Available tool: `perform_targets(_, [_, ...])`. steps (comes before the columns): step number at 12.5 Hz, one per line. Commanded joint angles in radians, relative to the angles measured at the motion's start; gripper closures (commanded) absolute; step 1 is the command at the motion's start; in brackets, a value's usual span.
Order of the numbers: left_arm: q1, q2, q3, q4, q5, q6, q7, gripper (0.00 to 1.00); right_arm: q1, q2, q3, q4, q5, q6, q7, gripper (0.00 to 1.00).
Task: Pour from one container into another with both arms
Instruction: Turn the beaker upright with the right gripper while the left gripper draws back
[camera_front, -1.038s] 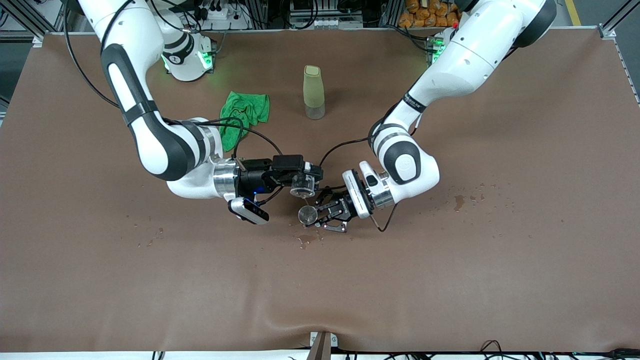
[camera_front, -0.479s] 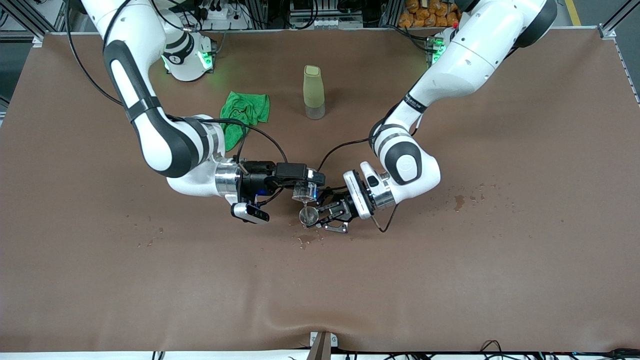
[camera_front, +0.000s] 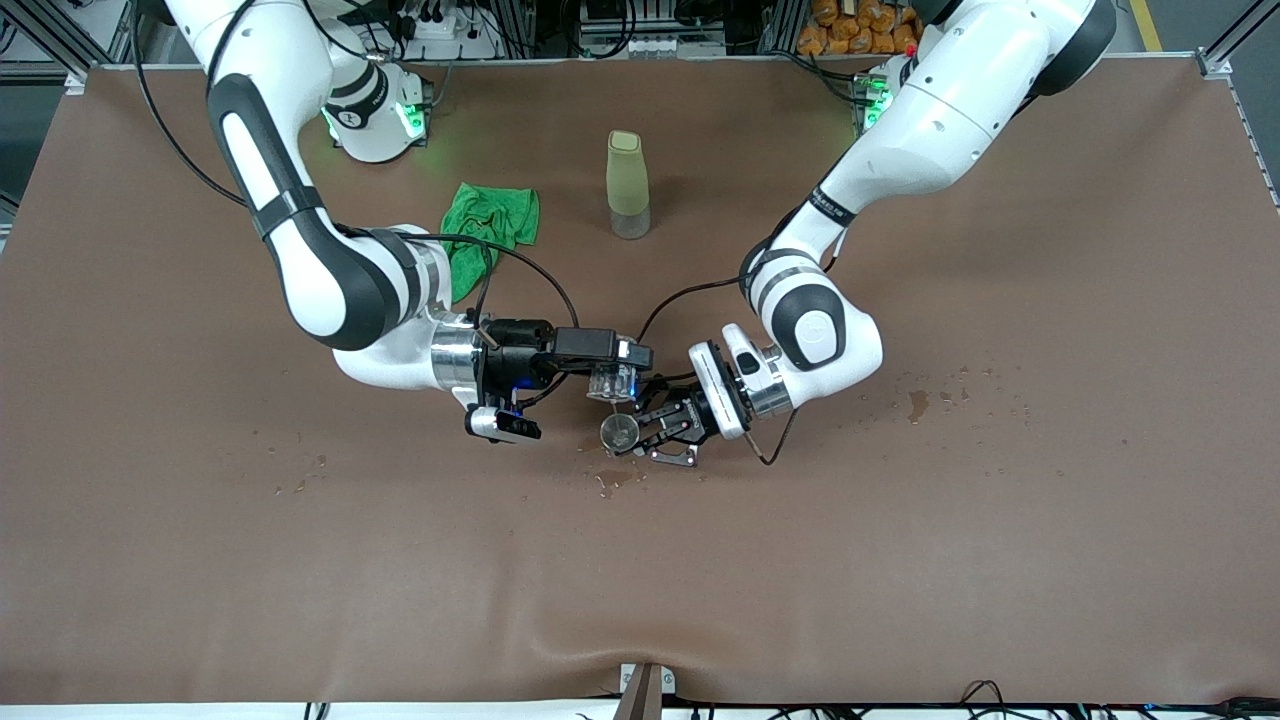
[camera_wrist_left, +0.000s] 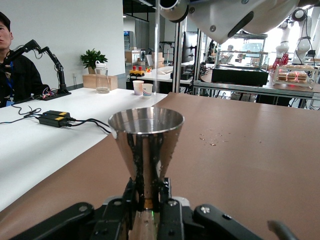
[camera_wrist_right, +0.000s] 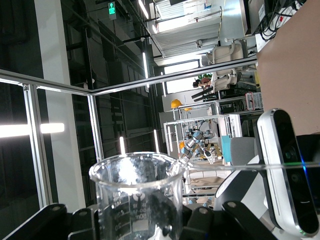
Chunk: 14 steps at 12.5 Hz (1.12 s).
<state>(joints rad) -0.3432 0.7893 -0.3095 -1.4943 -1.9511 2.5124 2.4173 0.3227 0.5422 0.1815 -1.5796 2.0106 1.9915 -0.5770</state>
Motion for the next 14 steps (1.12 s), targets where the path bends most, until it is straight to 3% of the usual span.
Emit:
perform_targets(1, [0.016, -0.033, -0.013, -0.035, -0.028, -0.009, 0.028, 1.0, 0.013, -0.024, -0.005, -0.013, 0.025, 0.016, 0.054, 1.0])
perform_targets(9, [0.035, -0.033, -0.014, -0.032, -0.026, -0.009, 0.029, 1.0, 0.012, -0.031, -0.008, -0.008, 0.008, 0.016, 0.083, 1.0])
perform_targets(14, [0.056, -0.028, -0.014, -0.034, -0.026, -0.013, 0.029, 1.0, -0.039, -0.025, -0.016, 0.015, -0.2, 0.013, -0.106, 1.0])
